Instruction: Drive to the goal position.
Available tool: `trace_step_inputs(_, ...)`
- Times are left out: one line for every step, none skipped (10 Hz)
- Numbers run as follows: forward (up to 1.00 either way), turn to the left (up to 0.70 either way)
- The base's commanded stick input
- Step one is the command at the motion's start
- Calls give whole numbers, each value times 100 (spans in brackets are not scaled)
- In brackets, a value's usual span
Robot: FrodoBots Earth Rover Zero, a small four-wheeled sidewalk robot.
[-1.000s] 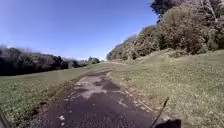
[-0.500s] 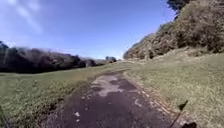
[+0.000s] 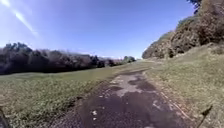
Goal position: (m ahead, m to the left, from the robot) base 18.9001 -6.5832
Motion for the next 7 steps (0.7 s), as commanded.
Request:
trace_step_inputs(24,0)
trace_step_inputs(70,0)
trace_step_inputs(70,0)
trace_step_inputs(70,0)
trace_step_inputs(70,0)
trace_step_inputs(70,0)
trace_step_inputs(70,0)
